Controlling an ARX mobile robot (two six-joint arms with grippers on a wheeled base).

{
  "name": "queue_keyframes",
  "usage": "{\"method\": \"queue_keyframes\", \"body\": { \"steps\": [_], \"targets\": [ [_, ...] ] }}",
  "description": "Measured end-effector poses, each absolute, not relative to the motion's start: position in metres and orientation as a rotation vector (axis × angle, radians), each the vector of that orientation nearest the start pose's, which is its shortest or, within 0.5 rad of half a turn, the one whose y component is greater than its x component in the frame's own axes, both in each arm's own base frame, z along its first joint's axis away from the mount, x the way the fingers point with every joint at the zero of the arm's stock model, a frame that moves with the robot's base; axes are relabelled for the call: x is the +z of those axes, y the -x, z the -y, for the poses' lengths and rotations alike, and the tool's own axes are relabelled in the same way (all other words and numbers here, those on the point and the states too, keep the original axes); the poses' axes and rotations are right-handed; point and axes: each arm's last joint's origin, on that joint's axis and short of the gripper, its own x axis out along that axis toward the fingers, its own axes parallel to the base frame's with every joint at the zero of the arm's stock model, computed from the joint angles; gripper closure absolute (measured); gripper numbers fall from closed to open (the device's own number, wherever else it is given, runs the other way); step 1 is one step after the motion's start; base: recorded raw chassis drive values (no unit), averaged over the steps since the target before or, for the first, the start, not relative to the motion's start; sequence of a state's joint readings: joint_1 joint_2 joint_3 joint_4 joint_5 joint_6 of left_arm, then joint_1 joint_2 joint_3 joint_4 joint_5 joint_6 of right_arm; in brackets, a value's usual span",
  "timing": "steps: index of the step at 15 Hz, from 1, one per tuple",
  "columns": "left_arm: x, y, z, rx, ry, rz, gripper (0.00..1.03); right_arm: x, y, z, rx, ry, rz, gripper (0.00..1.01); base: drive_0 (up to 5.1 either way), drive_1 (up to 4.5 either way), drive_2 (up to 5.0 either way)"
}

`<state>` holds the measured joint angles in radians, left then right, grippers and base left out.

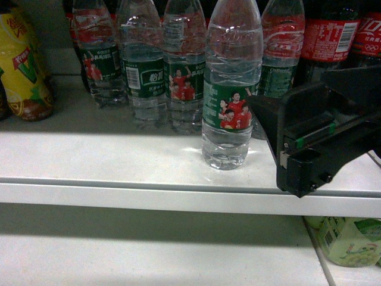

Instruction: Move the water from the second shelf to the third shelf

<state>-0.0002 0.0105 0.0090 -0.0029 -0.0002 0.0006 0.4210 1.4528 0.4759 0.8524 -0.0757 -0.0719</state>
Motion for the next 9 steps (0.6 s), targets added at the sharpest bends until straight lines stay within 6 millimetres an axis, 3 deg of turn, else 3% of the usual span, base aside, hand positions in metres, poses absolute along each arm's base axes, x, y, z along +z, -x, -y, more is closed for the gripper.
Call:
{"method": "queue_keyframes", "body": {
  "steps": [9],
  "targets": [
    [0.165,-0.098,0.0,0.0,-0.001,-0.004,0.05,0.192,-0.288,-0.142,0.558,0.077,-0.227,0.03,0.0,0.0,0.0]
  ]
}}
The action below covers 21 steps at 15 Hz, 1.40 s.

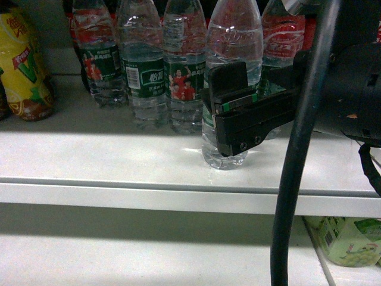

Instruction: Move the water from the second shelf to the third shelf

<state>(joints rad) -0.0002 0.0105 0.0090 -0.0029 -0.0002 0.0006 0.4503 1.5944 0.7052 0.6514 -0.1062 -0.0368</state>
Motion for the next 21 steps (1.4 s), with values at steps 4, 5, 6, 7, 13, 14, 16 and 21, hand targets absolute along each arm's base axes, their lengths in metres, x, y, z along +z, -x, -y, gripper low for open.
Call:
{"method": "queue_keyframes", "body": {
  "steps": [4,5,6,7,13,14,16,21],
  "targets": [
    [0.165,-0.098,0.0,0.0,-0.001,-0.005,0.05,0.191,-0.308,-0.145,0.504,0.037,-0.283,0.03,0.0,0.0,0.0],
    [0.165,-0.098,0.0,0.0,-0.001,-0.005,0.05,0.19,-0.315,-0.144,0.481,0.022,-0.3,0.03,0.0,0.0,0.0],
    [0.165,-0.098,0.0,0.0,-0.001,-0.005,0.05,0.187,-0.32,-0.144,0.47,0.003,-0.323,0.03,0.0,0.0,0.0],
    [0.165,-0.098,0.0,0.0,-0.001,-0.005,0.05,0.186,-0.323,-0.145,0.468,-0.006,-0.333,0.03,0.0,0.0,0.0],
    [0.165,-0.098,0.0,0.0,-0.001,-0.004,0.05,0.184,-0.331,-0.15,0.464,-0.032,-0.345,0.14,0.0,0.0,0.0],
    [0.165,-0.098,0.0,0.0,-0.001,-0.004,0.05,0.185,-0.33,-0.152,0.469,-0.032,-0.34,0.27,0.0,0.0,0.0],
    [0.165,-0.098,0.0,0.0,-0.001,-0.005,0.05,0.186,-0.331,-0.152,0.467,-0.03,-0.334,0.47,0.0,0.0,0.0],
    [0.165,-0.098,0.0,0.0,-0.001,-0.005,0.05,0.187,-0.315,-0.149,0.469,0.013,-0.323,0.61,0.0,0.0,0.0]
  ]
}}
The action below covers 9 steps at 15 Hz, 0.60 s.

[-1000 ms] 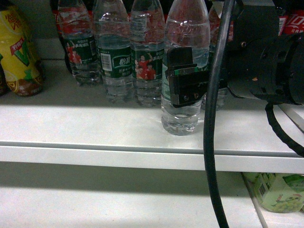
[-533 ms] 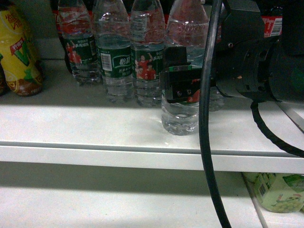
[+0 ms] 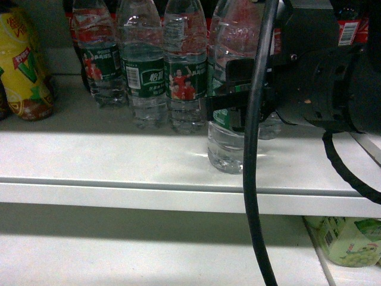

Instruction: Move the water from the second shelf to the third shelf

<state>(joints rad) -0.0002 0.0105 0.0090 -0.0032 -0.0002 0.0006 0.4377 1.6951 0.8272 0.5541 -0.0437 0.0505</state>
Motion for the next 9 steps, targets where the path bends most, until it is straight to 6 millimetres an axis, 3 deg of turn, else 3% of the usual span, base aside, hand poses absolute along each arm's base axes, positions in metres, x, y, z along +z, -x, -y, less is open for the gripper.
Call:
{"method": "queue_keyframes", "body": {
  "steps": [5,9],
  "targets": [
    [0.165,-0.098,0.0,0.0,-0.001,-0.005,0.05,0.188,-0.306,-0.142,0.468,0.015,-0.327,0.61,0.0,0.0,0.0],
    [0.165,-0.098,0.0,0.0,-0.001,-0.004,0.05,0.189,-0.28,-0.113,0.454,0.008,-0.337,0.61,0.0,0.0,0.0]
  ]
}}
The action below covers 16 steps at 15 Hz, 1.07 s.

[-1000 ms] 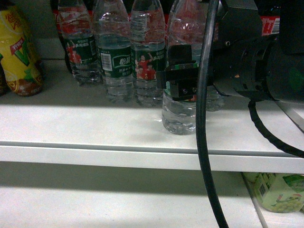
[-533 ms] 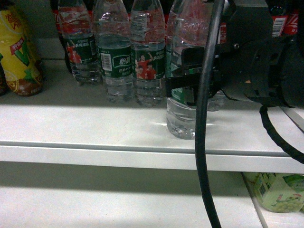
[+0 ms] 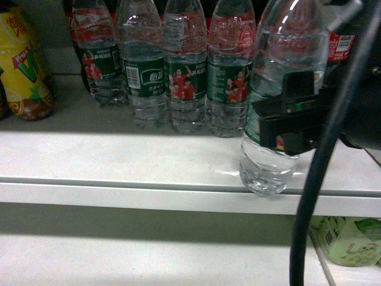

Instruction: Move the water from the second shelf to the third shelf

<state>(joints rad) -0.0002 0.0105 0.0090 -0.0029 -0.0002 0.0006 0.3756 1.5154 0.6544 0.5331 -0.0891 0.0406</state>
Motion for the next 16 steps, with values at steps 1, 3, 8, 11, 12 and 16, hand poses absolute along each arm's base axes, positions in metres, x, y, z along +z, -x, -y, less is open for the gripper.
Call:
{"method": "queue_keyframes", "body": {
  "steps": [1,3,8,11,12,16],
  "targets": [
    [0.165,-0.098,0.0,0.0,-0.001,-0.004,0.05,0.189,-0.27,-0.103,0.443,0.003,-0.337,0.61,0.0,0.0,0.0],
    [0.165,-0.098,0.0,0.0,-0.001,-0.004,0.05,0.188,-0.256,-0.09,0.426,-0.003,-0.341,0.61,0.0,0.0,0.0],
    [0.165,-0.098,0.0,0.0,-0.001,-0.005,0.05,0.194,-0.226,-0.061,0.379,-0.024,-0.326,0.61,0.0,0.0,0.0],
    [0.165,-0.098,0.0,0.0,-0.001,-0.005,0.05,0.21,-0.205,-0.042,0.339,-0.043,-0.284,0.61,0.0,0.0,0.0],
    [0.165,-0.098,0.0,0.0,-0.001,-0.004,0.05,0.212,-0.201,-0.04,0.333,-0.047,-0.279,0.61,0.0,0.0,0.0],
    [0.165,-0.098,0.0,0.0,-0.001,-0.005,0.05,0.217,-0.177,-0.03,0.302,-0.062,-0.279,0.61,0.0,0.0,0.0]
  ]
}}
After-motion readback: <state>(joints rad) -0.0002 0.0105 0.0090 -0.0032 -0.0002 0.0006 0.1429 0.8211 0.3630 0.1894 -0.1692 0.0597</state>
